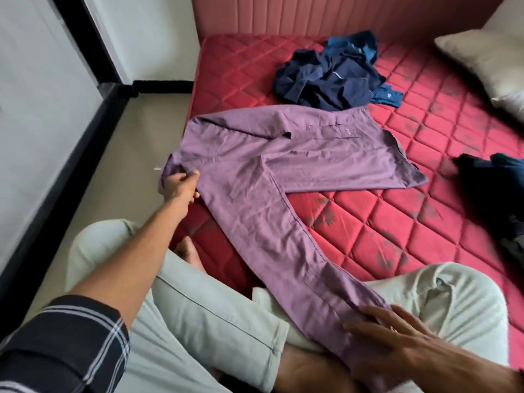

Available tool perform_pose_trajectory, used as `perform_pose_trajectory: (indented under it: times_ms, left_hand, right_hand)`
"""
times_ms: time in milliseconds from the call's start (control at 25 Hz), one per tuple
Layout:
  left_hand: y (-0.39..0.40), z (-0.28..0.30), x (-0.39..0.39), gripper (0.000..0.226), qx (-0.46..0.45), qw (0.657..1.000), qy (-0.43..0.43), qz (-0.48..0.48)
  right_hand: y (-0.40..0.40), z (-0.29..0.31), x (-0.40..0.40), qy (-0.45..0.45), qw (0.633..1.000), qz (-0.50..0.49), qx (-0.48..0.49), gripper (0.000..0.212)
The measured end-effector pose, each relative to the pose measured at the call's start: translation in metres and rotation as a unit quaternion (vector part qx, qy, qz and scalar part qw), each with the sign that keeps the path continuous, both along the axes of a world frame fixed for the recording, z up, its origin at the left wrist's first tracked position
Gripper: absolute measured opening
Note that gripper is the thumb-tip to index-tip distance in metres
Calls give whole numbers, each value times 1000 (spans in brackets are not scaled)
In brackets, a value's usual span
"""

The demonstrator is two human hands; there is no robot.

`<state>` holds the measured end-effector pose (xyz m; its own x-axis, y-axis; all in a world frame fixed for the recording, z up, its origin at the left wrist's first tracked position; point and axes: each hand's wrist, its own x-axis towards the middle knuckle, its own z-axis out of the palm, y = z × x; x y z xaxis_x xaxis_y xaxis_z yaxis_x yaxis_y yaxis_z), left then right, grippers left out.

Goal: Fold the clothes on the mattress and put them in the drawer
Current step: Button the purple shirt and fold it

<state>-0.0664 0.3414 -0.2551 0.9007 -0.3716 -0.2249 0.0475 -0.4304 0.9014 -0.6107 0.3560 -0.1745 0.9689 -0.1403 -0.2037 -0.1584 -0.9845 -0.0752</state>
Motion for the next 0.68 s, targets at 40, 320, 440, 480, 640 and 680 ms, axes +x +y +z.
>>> perform_pose_trajectory:
  times_ms: [40,320,440,480,640,680]
  left_hand:
    - [0,0,2,26,5,1000,-4,-4]
    - [-2,-11,9,12,14,999,-23,-23]
    - [-4,-9,8,26,6,1000,-2,-25]
    - [-5,-8,8,28,0,1000,3,-17]
    - [-6,-6,3,28,-19,1000,11,12]
    - [-5,-6,3,28,-20,1000,13,14]
  right_hand:
    - [-4,-10,-5,-2,1000,9,-23,39]
    - [-23,52,13,5,937,-69,343,23]
    - [-27,60,16,43,926,-116,355,36]
    - [-29,61,18,57,929,-111,349,42]
    - [-17,58,22,121,961,-41,246,78]
    - [-11,55,25,137,975,-6,172,80]
